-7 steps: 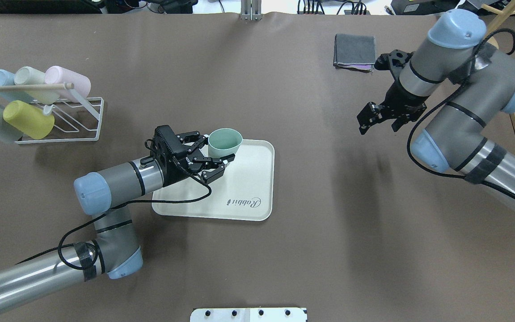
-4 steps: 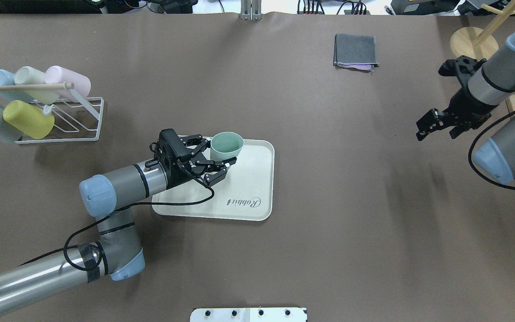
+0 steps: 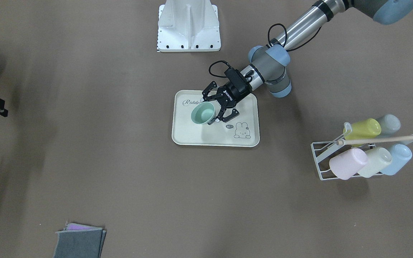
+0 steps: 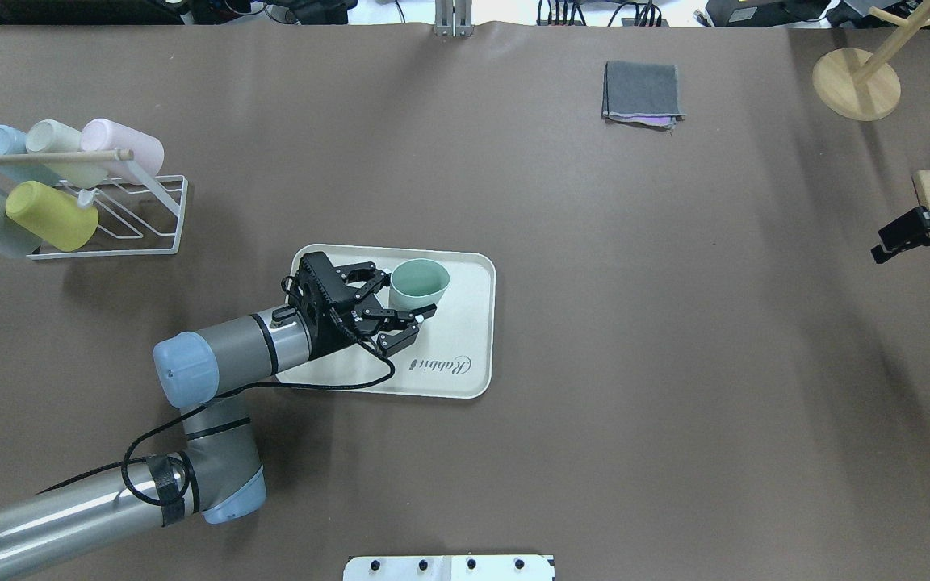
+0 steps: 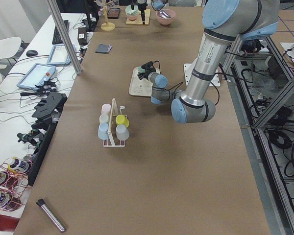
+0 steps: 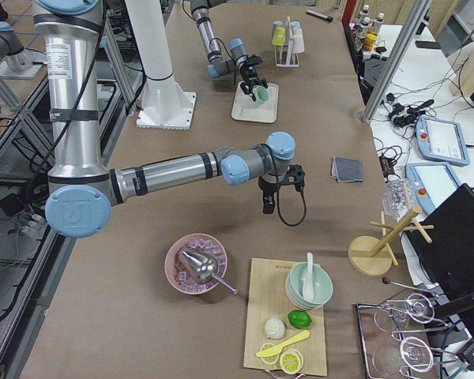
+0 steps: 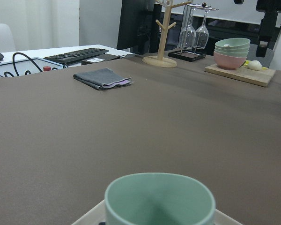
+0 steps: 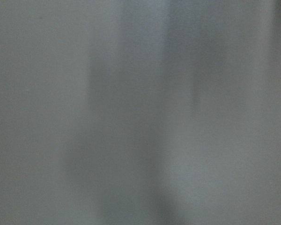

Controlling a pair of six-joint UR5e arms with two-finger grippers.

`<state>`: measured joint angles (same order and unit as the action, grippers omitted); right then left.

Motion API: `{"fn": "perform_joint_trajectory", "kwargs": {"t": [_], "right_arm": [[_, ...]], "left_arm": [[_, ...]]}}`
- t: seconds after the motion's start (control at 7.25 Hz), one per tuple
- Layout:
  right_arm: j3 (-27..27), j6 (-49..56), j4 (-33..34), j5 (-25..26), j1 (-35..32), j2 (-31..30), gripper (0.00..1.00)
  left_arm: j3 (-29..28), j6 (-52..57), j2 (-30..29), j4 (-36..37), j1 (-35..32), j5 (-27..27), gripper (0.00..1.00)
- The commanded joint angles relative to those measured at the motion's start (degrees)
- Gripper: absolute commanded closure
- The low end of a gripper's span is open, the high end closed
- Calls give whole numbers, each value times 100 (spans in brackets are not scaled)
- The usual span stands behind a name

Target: Pick up and place green cup on tray

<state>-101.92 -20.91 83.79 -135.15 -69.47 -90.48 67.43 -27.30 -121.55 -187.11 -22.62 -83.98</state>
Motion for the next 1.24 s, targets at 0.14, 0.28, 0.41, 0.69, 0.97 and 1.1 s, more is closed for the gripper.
{"fn": "perform_joint_trajectory", "kwargs": {"t": [0.14, 0.28, 0.41, 0.69, 0.97, 1.1], "right_arm": [[14, 2015, 1389, -47, -1153, -181, 0], [66, 2378, 1499, -38, -1409, -241, 0], [162, 2521, 1500, -55, -1611, -355, 0], [304, 2531, 1465, 14, -1684, -487, 0], [330, 2522, 1447, 59, -1684, -541, 0], [348, 2522, 1447, 155, -1684, -532, 0]], "left_arm": [[25, 6, 0, 8, 12, -4, 41], [42, 6, -9, 8, 12, -4, 29], [42, 14, 0, 8, 12, 4, 21], [51, 23, 8, 17, 12, 22, 14], [69, 32, 8, 17, 12, 22, 3], [295, 41, 0, 87, -23, 13, 2]]}}
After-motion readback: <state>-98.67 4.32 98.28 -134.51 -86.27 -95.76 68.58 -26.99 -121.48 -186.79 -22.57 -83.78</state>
